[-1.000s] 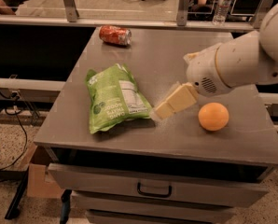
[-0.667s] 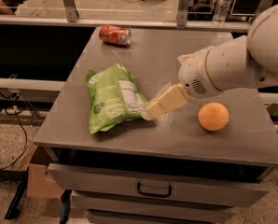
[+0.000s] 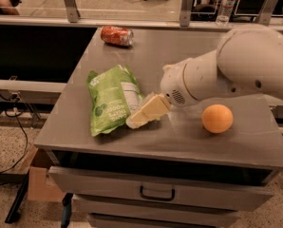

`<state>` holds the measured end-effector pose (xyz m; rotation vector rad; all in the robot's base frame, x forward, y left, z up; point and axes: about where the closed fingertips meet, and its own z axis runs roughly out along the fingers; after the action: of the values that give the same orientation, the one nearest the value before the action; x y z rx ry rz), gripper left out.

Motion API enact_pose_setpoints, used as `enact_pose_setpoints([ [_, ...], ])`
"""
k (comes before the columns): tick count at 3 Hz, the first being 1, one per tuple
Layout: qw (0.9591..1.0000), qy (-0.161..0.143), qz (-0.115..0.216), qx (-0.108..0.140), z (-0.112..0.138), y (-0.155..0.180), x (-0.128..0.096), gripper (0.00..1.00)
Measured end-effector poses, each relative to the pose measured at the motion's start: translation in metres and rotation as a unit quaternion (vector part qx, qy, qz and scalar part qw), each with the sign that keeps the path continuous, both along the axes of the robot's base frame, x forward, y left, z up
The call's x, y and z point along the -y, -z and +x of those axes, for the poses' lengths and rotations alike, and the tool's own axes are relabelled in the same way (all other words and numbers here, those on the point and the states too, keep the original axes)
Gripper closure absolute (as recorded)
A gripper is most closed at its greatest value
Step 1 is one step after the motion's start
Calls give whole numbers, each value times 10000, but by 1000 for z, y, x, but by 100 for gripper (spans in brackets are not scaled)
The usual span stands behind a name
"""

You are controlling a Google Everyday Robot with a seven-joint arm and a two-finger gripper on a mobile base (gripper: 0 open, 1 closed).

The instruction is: Move green rice chip bag near coke can

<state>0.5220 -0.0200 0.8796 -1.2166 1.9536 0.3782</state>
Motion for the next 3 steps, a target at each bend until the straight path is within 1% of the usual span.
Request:
enact_pose_setpoints([
  [1,10000,-6,-2,0,7,14,-14,0],
  [2,9997,-209,7,-102,10,25,-30,0],
  [3,9988,-437,6,-227,8,35,-38,16],
])
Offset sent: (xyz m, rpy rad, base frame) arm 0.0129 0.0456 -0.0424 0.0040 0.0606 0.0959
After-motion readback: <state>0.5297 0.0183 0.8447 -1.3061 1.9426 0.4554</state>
